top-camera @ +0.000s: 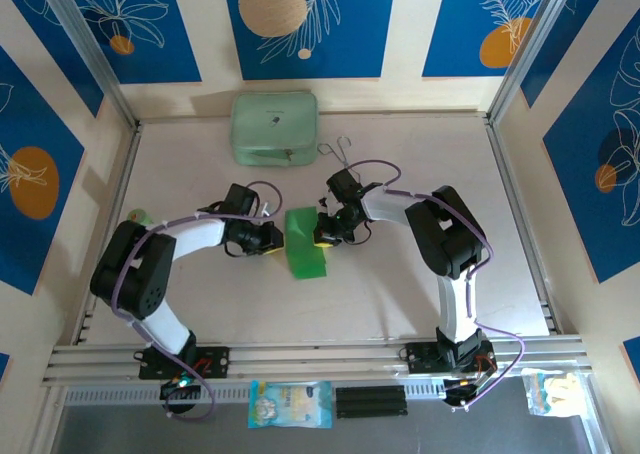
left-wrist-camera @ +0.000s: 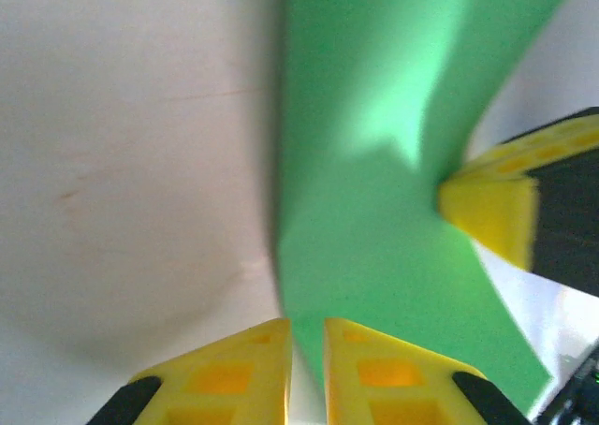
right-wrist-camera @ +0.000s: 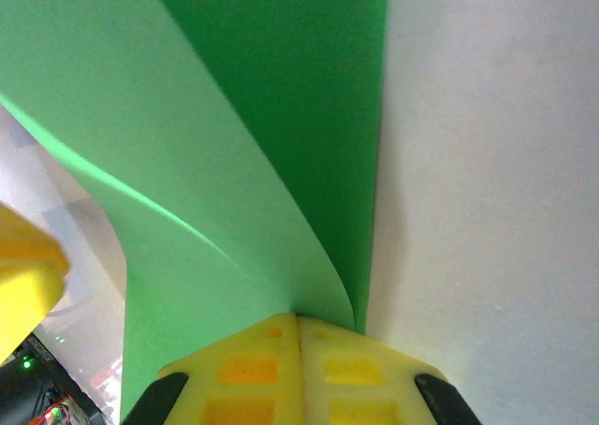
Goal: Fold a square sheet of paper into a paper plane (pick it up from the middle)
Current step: First fold in half a square sheet of paper at the center of the table.
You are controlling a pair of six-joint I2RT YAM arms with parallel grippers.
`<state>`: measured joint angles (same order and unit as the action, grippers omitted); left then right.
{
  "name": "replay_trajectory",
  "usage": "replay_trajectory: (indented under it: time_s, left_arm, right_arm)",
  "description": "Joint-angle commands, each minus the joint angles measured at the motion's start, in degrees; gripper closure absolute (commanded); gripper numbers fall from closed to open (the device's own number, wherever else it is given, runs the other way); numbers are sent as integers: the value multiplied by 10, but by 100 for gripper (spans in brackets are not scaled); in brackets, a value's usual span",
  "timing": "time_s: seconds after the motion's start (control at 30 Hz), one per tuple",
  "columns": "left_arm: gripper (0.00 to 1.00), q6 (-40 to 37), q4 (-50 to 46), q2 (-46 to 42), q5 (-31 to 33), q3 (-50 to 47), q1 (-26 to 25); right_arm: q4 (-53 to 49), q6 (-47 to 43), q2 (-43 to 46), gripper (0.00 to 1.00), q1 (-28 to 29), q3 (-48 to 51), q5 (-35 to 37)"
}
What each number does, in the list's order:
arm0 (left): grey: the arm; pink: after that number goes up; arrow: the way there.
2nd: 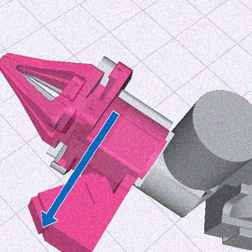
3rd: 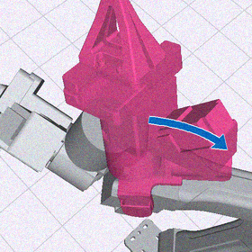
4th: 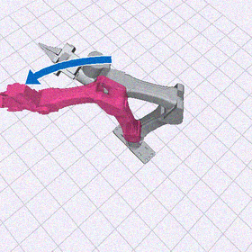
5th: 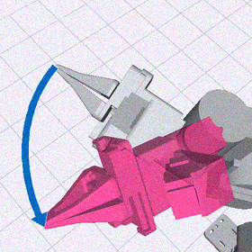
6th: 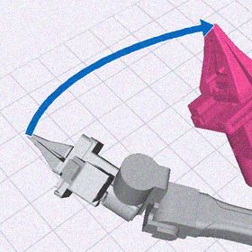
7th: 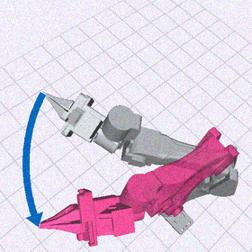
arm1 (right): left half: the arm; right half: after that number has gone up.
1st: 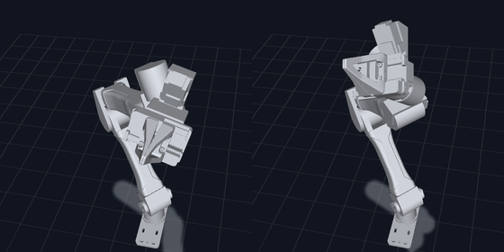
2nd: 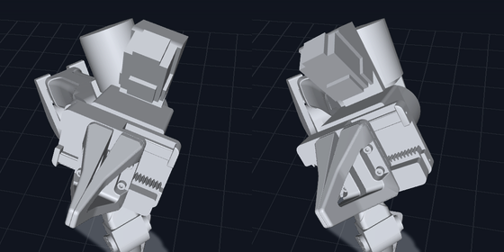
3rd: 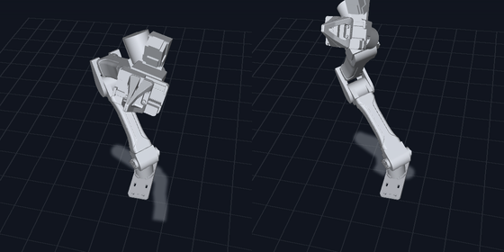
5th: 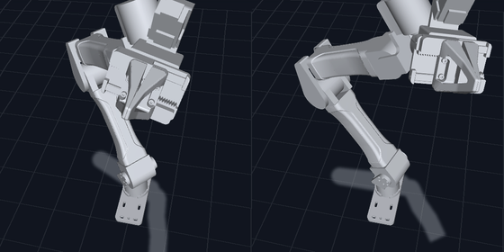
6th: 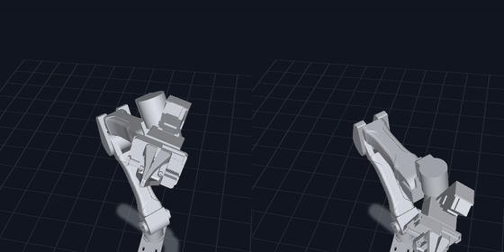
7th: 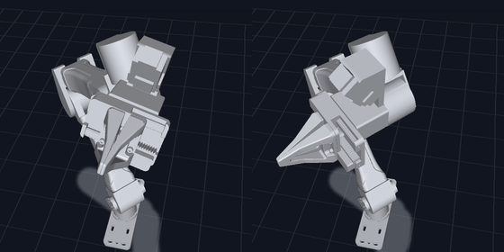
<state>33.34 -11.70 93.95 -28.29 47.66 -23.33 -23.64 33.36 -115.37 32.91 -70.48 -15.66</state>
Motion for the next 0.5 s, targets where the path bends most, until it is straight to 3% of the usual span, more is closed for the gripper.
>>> replay_trajectory:
  time_s: [0.0,0.23,0.47]
  left_arm:
    - [82,33,39,-17,-25,2,-24]
    - [82,59,63,35,-13,-2,-80]
    - [83,38,32,46,-3,-36,-93]
  right_arm:
    - [-89,-10,-58,97,-2,37,152]
    - [-91,-2,-62,97,-3,26,143]
    - [-88,8,-67,97,-11,33,144]
